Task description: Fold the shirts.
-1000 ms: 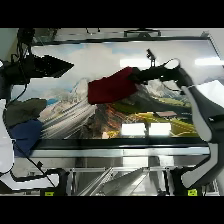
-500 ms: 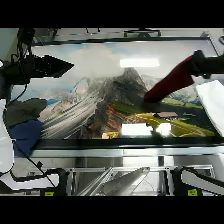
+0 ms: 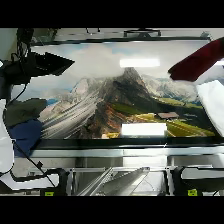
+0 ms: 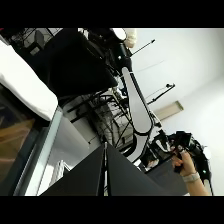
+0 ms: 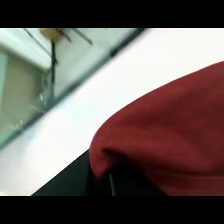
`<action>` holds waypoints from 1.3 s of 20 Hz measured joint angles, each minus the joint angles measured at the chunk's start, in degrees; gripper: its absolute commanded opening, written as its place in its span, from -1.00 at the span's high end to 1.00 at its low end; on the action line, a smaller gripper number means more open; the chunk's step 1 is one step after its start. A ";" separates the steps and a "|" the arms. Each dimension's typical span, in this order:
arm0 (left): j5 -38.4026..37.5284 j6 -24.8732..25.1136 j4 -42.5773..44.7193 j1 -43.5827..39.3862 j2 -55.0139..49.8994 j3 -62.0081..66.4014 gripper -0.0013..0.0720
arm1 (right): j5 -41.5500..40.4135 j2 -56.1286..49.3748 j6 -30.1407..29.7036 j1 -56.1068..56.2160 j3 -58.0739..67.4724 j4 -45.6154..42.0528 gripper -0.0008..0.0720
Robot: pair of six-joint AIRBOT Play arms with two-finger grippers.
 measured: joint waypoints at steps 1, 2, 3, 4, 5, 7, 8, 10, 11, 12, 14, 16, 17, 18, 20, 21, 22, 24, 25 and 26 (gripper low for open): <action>0.37 0.00 0.00 0.00 0.00 0.00 0.94 | 0.81 -2.23 0.44 -1.33 4.79 0.37 0.91; 0.59 0.00 0.00 0.00 0.00 0.00 0.94 | 2.05 -3.76 1.44 -2.75 8.52 0.24 0.91; 0.83 0.02 0.00 0.00 0.00 0.00 0.94 | 3.50 -4.70 2.82 -4.28 11.28 -0.63 0.92; 1.05 0.02 0.00 0.00 0.00 0.00 0.94 | 5.62 -5.16 4.72 -6.03 13.03 -2.14 0.92; 1.27 0.02 0.02 0.00 0.00 0.00 0.94 | 8.28 -5.27 7.15 -7.85 13.68 -4.28 0.91; 1.40 0.02 0.26 0.00 0.00 0.00 0.94 | 14.86 -4.61 11.63 -11.13 12.00 -9.44 0.92; 1.40 0.02 0.68 0.00 0.00 0.00 0.94 | 18.05 -3.43 13.79 -12.70 9.60 -12.76 0.92; 1.40 0.00 1.99 0.00 0.00 0.00 0.94 | 21.29 0.96 17.81 -15.34 2.80 -19.69 0.91; 1.40 0.00 2.45 0.00 0.00 0.00 0.94 | 21.46 3.43 19.47 -16.44 -0.90 -23.23 0.91; 1.40 0.00 2.95 -0.02 0.00 0.00 0.94 | 21.64 5.97 21.14 -17.59 -5.14 -27.17 0.91; 1.42 -0.02 3.58 -0.09 -0.04 0.00 0.94 | 21.90 9.51 23.02 -19.28 -12.70 -32.57 0.91; 1.42 -0.04 3.93 -0.09 -0.09 0.00 0.94 | 21.97 11.56 24.09 -20.39 -19.39 -36.89 0.91; 1.42 -0.04 4.15 -0.09 -0.09 0.00 0.94 | 22.05 12.17 24.46 -20.74 -22.25 -39.01 0.91; 1.42 -0.04 4.20 -0.09 -0.09 0.00 0.94 | 22.08 12.63 24.92 -20.94 -24.48 -41.03 0.91; 1.44 -0.07 4.26 -0.09 -0.09 0.00 0.94 | 22.10 13.16 25.40 -21.22 -27.87 -45.35 0.81; 1.42 -0.07 4.42 -0.09 -0.09 0.00 0.94 | 22.08 13.35 25.77 -21.33 -29.00 -47.67 0.32; 1.42 -0.07 4.44 -0.09 -0.09 0.00 0.94 | 22.45 13.46 26.01 -21.40 -29.77 -49.59 -0.39; 1.42 -0.07 4.48 -0.09 -0.09 0.00 0.94 | 23.15 13.60 26.40 -21.46 -30.75 -51.84 -0.93; 1.42 -0.07 4.48 -0.09 -0.09 0.00 0.94 | 24.17 13.64 26.43 -21.46 -30.99 -52.43 -0.93; 1.42 -0.07 4.50 -0.09 -0.09 0.00 0.94 | 25.35 13.66 26.58 -21.46 -31.10 -53.18 -0.93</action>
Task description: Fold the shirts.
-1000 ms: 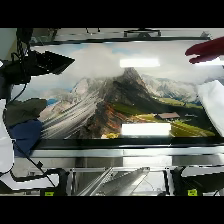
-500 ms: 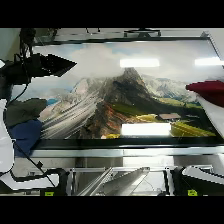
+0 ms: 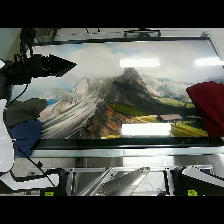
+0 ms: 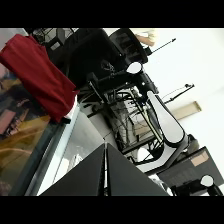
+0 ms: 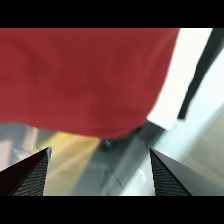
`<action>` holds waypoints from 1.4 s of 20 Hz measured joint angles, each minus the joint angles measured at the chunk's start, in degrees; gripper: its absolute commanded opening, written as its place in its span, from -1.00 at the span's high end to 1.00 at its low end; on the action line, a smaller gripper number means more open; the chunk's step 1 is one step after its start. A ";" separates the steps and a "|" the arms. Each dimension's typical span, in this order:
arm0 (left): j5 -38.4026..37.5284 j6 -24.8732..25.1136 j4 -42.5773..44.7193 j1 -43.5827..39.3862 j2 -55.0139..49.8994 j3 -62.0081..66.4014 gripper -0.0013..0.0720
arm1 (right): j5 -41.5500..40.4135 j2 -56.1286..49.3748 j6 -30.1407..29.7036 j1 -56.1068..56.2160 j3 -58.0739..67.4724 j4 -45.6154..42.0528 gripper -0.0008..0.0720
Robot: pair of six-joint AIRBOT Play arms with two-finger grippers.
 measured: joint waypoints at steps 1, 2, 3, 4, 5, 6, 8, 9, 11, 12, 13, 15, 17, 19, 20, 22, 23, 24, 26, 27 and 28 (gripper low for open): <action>0.00 0.00 0.02 0.00 0.00 0.00 0.94 | 1.14 0.09 0.07 -0.04 0.04 -0.90 -0.93; 0.00 0.00 0.07 0.00 0.00 0.00 0.94 | 2.99 0.11 0.09 -0.04 0.44 -1.49 -0.93; 0.00 0.00 0.04 0.00 0.00 0.00 0.94 | 4.61 0.17 0.22 0.02 1.14 -1.68 -0.92; 0.00 0.00 0.04 0.00 0.00 0.00 0.95 | 5.97 0.22 0.22 0.31 2.14 -1.62 -0.55; 0.00 0.00 0.04 0.00 0.00 0.00 0.95 | 7.56 0.28 0.22 0.90 3.43 -0.96 0.20; 0.07 0.00 0.04 0.00 0.00 0.00 0.97 | 8.92 0.48 0.22 1.77 4.63 0.09 0.76; 0.46 0.00 0.46 0.00 0.00 0.00 0.97 | 10.01 1.46 0.24 4.70 6.56 3.65 0.91; 0.74 -0.02 1.99 0.00 0.13 0.00 0.97 | 9.99 2.19 0.22 6.75 7.19 6.19 0.91; 1.77 -0.59 7.41 -0.02 0.66 0.00 0.97 | 9.16 3.67 0.22 11.41 7.78 11.04 0.92; 2.01 -1.03 11.02 -0.07 1.16 -0.13 0.97 | 8.57 4.59 0.20 14.05 7.69 12.81 0.92; 2.40 -1.20 14.36 -0.13 1.99 -0.83 0.96 | 7.82 5.95 0.17 17.11 6.97 14.23 0.92; 3.26 -1.14 18.29 -0.11 4.66 -4.33 0.96 | 5.20 10.14 0.00 23.58 3.06 16.06 0.92; 4.04 0.15 20.63 -0.07 8.33 -10.54 0.96 | 1.46 16.55 -0.07 30.47 -4.02 16.96 0.91; 5.01 1.86 22.05 -0.02 12.61 -19.02 0.97 | -1.92 24.30 -0.17 37.33 -12.79 17.57 0.91; 5.46 2.75 22.58 -0.02 14.84 -23.67 0.96 | -3.52 28.11 -0.20 40.37 -17.29 17.70 0.91; 7.34 4.48 23.15 -0.02 18.78 -32.11 0.96 | -6.45 34.27 -0.20 44.74 -25.00 17.92 0.91; 8.17 5.25 23.37 -0.02 20.37 -35.54 0.96 | -7.58 36.28 -0.20 46.01 -27.80 17.99 0.91; 8.74 5.92 23.50 -0.02 21.79 -38.62 0.96 | -8.46 37.86 -0.20 47.04 -30.16 18.12 0.91; 9.68 7.06 23.78 -0.02 24.20 -43.58 0.96 | -9.55 39.69 -0.20 48.22 -32.94 18.47 0.91; 10.10 7.54 23.78 -0.02 25.22 -45.38 0.96 | -9.81 40.19 -0.20 48.54 -33.66 18.56 0.91; 10.69 7.89 23.78 -0.02 26.27 -46.95 0.96 | -10.05 40.61 -0.20 48.83 -34.34 18.56 0.91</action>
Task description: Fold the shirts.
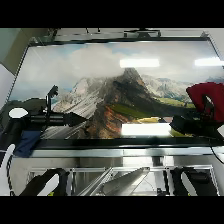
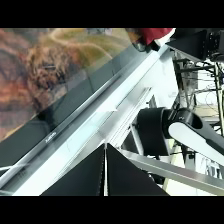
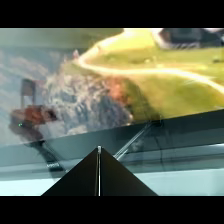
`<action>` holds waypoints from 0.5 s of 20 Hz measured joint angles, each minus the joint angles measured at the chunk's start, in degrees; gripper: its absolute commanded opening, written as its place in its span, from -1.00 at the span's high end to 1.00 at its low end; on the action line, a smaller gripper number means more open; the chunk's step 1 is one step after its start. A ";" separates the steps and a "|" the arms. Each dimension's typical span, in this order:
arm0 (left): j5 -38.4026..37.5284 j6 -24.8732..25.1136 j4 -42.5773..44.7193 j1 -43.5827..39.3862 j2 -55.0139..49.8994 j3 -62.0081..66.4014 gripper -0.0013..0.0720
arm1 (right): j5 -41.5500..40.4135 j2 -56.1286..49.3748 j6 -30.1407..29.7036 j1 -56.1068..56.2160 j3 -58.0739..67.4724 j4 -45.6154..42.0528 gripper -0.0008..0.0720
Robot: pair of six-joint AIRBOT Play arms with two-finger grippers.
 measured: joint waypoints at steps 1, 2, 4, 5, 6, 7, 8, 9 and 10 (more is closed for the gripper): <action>0.61 0.22 0.04 0.00 0.83 -1.03 0.96 | 0.02 0.28 0.00 0.17 -0.44 0.04 0.91; 1.09 0.46 0.02 0.00 1.64 -1.77 0.96 | 0.07 0.48 0.00 0.31 -0.72 0.04 0.91; 1.70 0.74 0.09 0.00 2.97 -2.71 0.96 | 0.37 0.72 0.00 0.46 -1.09 0.22 0.91; 1.90 0.87 0.20 0.00 3.45 -2.95 0.96 | 0.46 0.79 0.00 0.48 -1.20 0.22 0.91; 2.05 0.90 0.20 0.00 3.85 -3.17 0.96 | 0.50 0.83 0.00 0.52 -1.29 0.22 0.91; 2.10 1.05 0.20 0.00 4.07 -3.28 0.96 | 0.63 0.87 0.00 0.57 -1.33 0.22 0.91; 2.34 1.05 0.20 0.00 4.26 -3.39 0.96 | 0.70 0.90 0.00 0.59 -1.40 0.22 0.91; 2.43 1.05 0.20 0.00 4.37 -3.48 0.96 | 0.70 0.90 -0.02 0.59 -1.42 0.22 0.91; 2.45 1.05 0.20 0.00 4.46 -3.52 0.96 | 0.70 0.90 0.00 0.59 -1.42 0.22 0.91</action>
